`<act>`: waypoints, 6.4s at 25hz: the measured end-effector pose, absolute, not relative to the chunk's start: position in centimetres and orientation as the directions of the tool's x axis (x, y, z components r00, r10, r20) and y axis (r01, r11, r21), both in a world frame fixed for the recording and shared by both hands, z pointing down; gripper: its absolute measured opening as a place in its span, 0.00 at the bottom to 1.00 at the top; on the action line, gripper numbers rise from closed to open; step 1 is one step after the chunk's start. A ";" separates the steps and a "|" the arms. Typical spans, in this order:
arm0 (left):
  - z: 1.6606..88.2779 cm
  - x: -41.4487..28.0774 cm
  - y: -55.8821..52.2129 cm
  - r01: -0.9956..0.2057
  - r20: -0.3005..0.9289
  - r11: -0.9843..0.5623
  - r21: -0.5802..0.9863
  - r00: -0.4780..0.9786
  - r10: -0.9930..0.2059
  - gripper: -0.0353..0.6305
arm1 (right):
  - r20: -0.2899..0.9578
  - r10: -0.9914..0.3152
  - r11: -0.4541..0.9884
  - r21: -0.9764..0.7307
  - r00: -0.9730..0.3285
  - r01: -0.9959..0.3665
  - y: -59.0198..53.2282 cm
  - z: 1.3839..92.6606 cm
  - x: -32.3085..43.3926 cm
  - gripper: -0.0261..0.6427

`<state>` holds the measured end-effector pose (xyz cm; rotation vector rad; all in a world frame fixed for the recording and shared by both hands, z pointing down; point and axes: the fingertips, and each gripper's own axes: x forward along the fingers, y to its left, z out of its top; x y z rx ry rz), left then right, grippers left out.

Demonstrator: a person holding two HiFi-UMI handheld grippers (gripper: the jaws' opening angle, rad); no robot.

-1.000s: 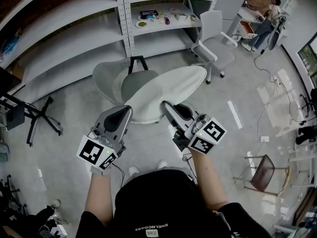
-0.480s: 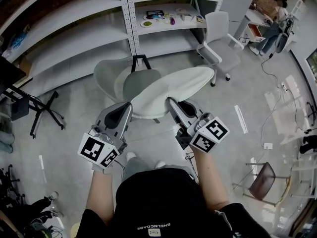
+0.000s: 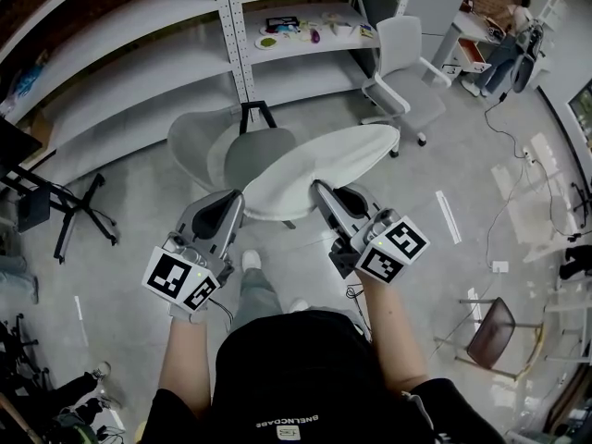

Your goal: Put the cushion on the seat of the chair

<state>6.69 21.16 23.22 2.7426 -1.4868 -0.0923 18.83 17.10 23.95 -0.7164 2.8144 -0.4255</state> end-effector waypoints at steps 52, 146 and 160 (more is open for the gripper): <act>29.7 -20.0 -2.1 -0.769 0.011 -0.588 0.251 0.610 -0.792 0.07 | 0.116 -0.527 0.776 -0.339 -0.842 -0.532 -6.5 29.4 -7.4 0.10; 51.1 -16.9 -1.5 -0.901 0.499 -0.163 0.402 0.364 -0.787 0.14 | 0.447 -0.088 0.744 -0.565 -0.890 -0.357 -13.3 69.5 -12.9 0.10; 53.8 -12.5 -2.1 -0.864 0.519 -0.271 0.423 0.477 -0.709 0.19 | 0.598 -0.146 0.628 -0.559 -0.788 -0.541 -11.7 76.7 -4.2 0.11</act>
